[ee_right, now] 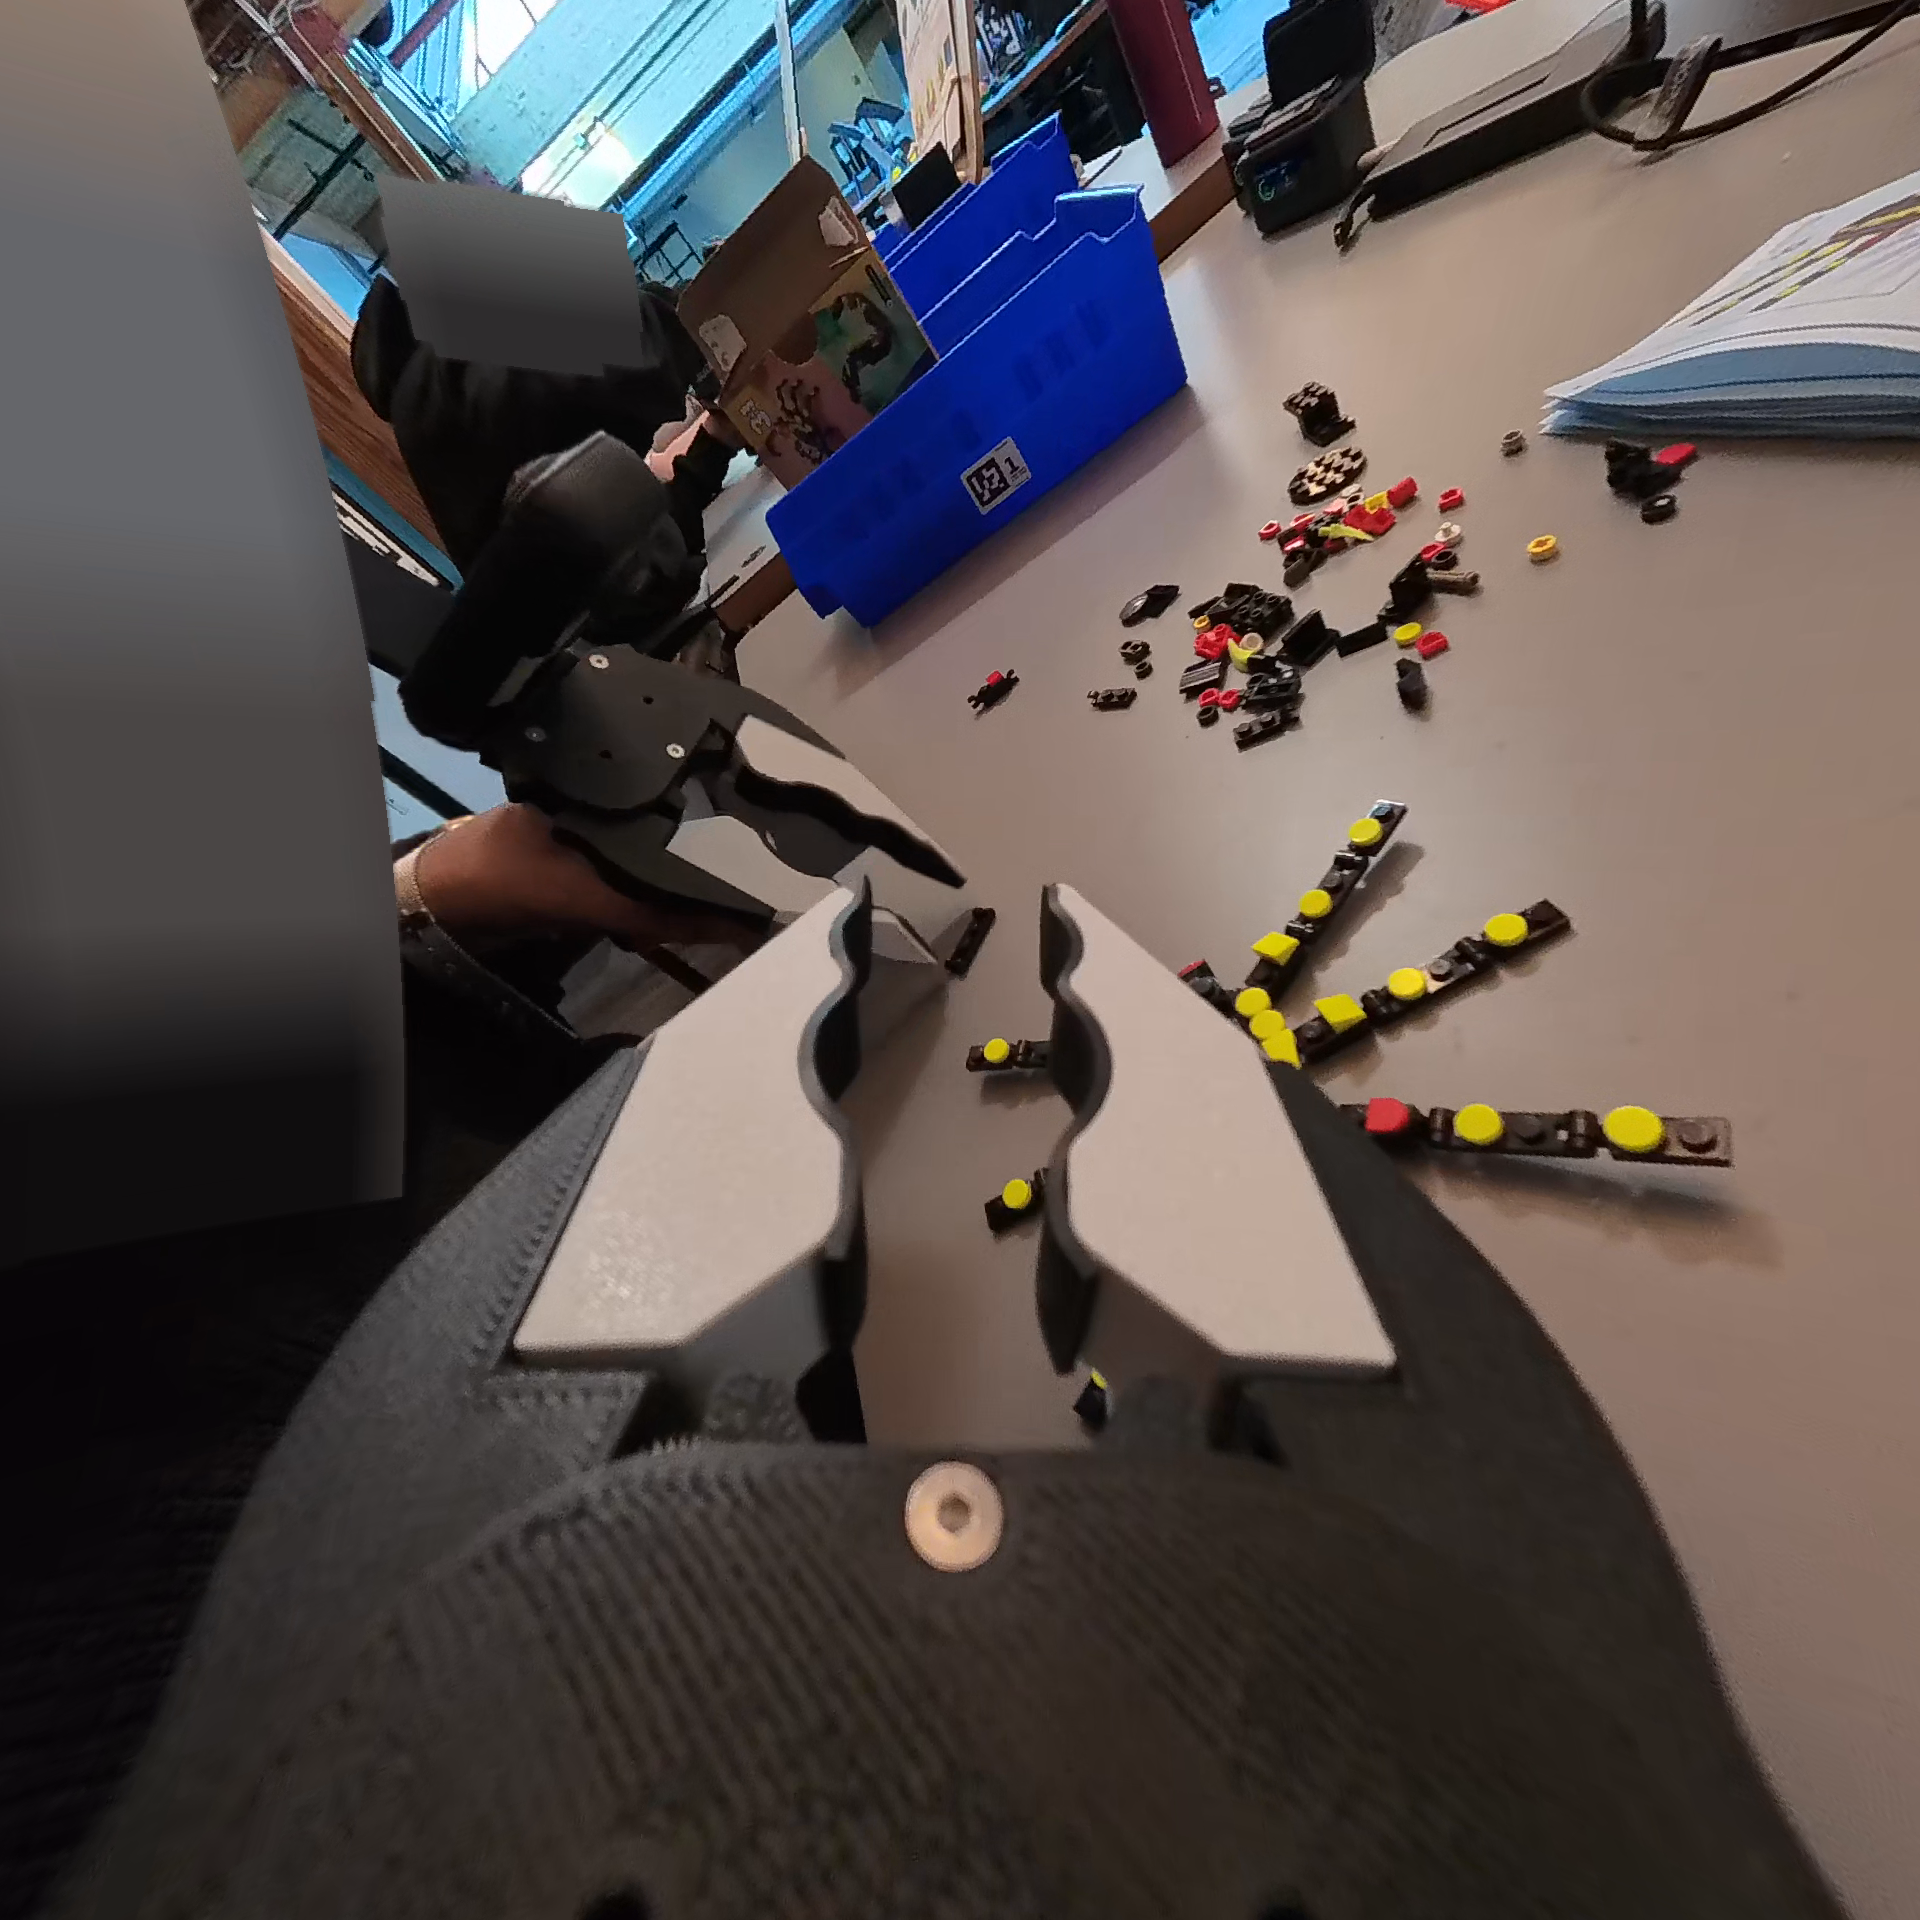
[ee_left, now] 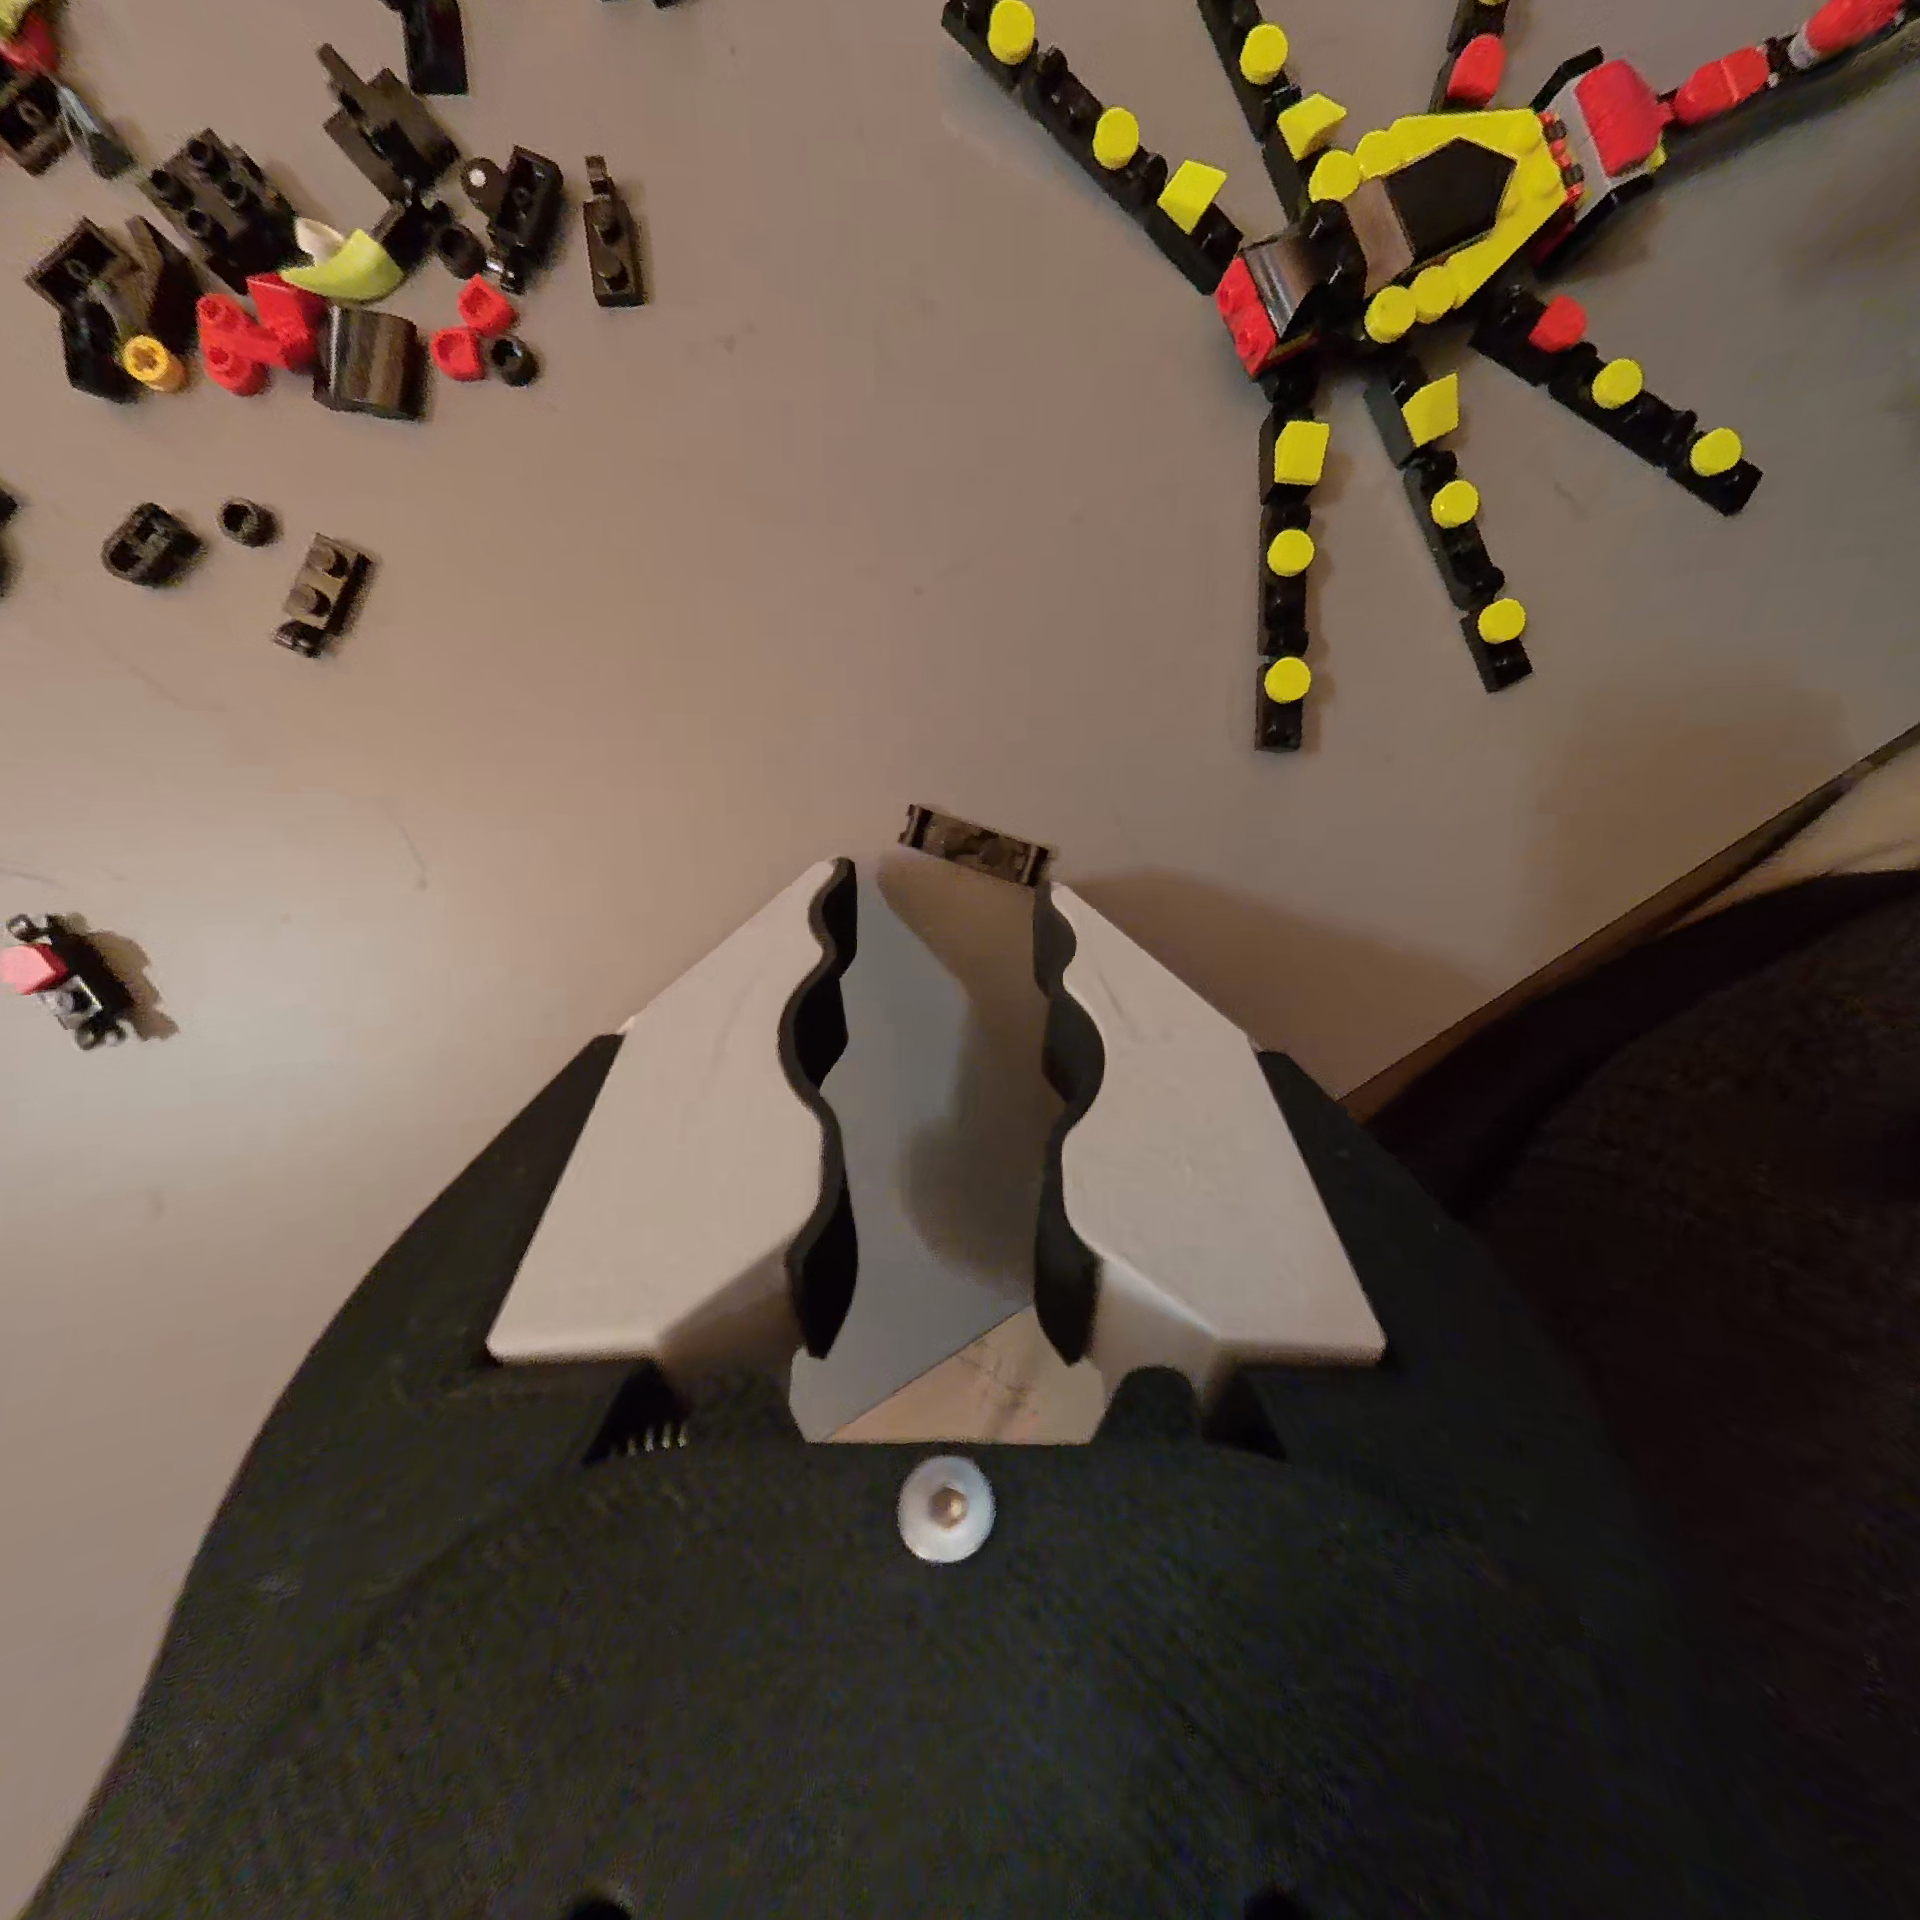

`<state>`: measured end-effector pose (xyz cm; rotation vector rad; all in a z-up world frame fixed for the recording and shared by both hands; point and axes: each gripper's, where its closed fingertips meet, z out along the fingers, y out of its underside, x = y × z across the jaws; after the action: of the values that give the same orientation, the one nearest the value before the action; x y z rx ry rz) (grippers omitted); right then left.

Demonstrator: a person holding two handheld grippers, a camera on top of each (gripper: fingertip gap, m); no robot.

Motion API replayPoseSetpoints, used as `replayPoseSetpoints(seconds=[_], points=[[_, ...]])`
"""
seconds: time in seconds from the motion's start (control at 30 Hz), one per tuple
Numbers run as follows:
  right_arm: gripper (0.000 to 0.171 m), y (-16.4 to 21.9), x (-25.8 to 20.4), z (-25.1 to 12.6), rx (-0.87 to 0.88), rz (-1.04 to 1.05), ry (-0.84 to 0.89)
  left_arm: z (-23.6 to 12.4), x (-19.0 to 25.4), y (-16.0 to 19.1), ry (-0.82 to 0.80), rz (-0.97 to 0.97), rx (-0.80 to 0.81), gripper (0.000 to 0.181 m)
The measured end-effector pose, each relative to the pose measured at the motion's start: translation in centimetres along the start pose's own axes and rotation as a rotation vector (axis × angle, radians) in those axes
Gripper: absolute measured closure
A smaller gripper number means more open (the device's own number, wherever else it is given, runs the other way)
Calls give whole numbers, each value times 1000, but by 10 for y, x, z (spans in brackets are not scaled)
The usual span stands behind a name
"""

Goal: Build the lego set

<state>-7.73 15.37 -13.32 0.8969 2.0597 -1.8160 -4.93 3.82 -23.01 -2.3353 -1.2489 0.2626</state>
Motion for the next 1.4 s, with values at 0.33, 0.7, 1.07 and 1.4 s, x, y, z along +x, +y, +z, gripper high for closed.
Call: replayPoseSetpoints(seconds=[0.33, 0.7, 1.07, 1.4], points=[[141, 1, 0, 0, -10, -7, 4, 8, 6, -1, 75, 198, -130, 142], [141, 3, 4, 0, -17, 5, 6, 10, 6, -1, 105, 252, -190, 154], [144, 15, 18, 2, -116, -149, 94, 0, 10, -57, 220, 391, 204, 155], [141, 51, 62, 31, -488, -555, 334, -21, 35, -93, 741, 304, 503, 156]])
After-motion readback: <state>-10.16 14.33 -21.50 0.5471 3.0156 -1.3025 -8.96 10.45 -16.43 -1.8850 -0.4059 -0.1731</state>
